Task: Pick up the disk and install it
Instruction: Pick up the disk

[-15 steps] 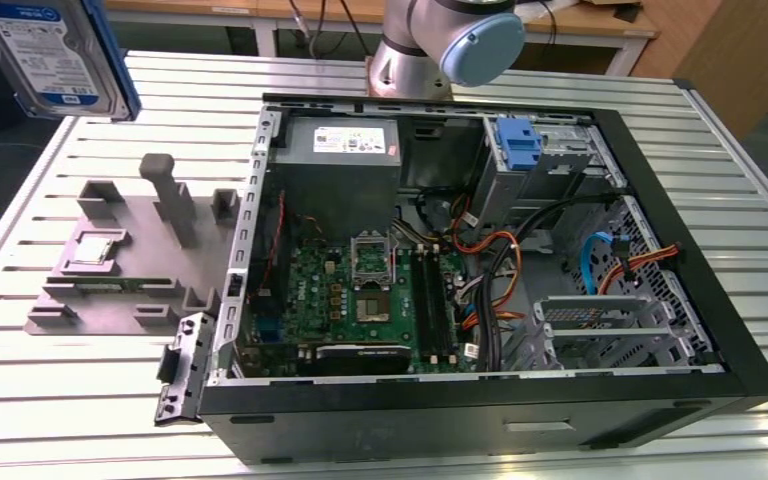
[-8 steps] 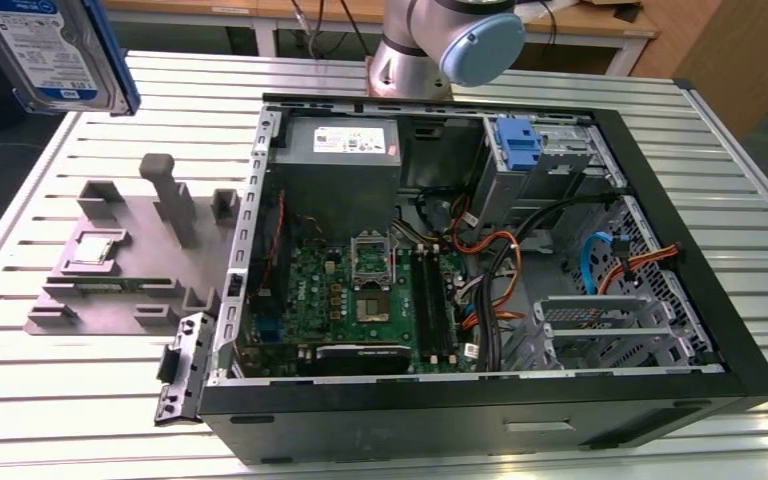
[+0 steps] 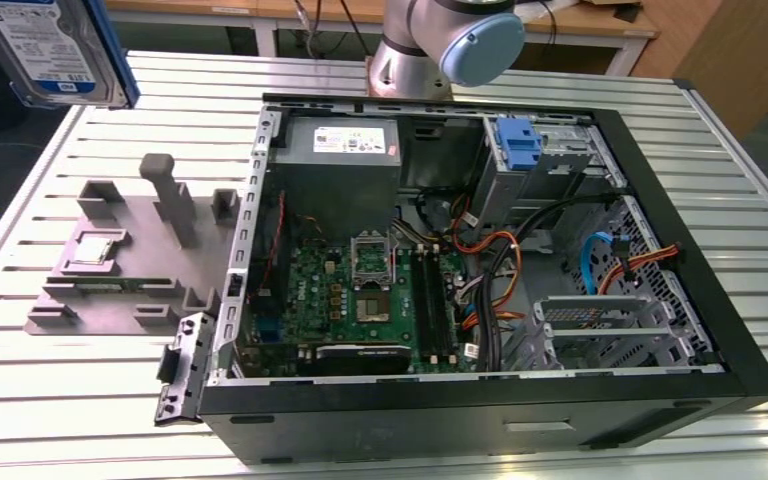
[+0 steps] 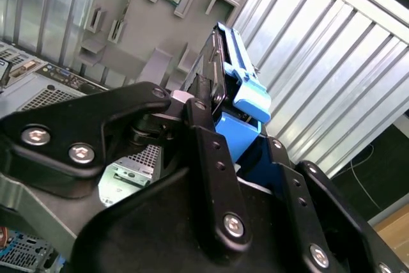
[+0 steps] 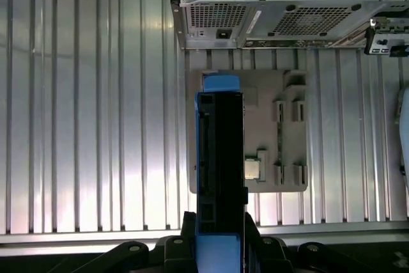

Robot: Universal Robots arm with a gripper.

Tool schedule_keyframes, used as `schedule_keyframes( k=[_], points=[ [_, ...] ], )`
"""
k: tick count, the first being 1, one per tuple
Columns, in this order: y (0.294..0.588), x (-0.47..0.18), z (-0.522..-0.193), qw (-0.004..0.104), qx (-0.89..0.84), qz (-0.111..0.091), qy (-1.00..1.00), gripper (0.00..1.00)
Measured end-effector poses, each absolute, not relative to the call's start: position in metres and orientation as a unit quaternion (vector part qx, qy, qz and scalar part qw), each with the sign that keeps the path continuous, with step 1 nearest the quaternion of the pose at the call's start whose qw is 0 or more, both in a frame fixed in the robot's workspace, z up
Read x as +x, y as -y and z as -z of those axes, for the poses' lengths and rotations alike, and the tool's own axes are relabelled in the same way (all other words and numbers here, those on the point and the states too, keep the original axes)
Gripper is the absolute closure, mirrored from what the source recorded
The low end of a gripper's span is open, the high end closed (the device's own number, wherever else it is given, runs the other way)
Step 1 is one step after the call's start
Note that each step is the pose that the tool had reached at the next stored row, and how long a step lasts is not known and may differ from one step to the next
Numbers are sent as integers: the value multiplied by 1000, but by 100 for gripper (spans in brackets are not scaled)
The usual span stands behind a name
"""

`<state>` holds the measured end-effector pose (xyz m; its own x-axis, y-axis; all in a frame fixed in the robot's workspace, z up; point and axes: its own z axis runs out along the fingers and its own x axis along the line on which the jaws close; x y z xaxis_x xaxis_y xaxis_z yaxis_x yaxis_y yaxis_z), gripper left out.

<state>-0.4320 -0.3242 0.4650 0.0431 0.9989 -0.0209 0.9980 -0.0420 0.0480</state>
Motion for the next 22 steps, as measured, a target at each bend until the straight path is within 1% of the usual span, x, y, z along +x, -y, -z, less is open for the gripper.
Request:
schedule_keyframes(
  k=[13,22],
  points=[
    [325,-432,-469,26,722,-11,-692,63],
    [335,-432,-469,27,722,-10,-692,63]
  ],
)
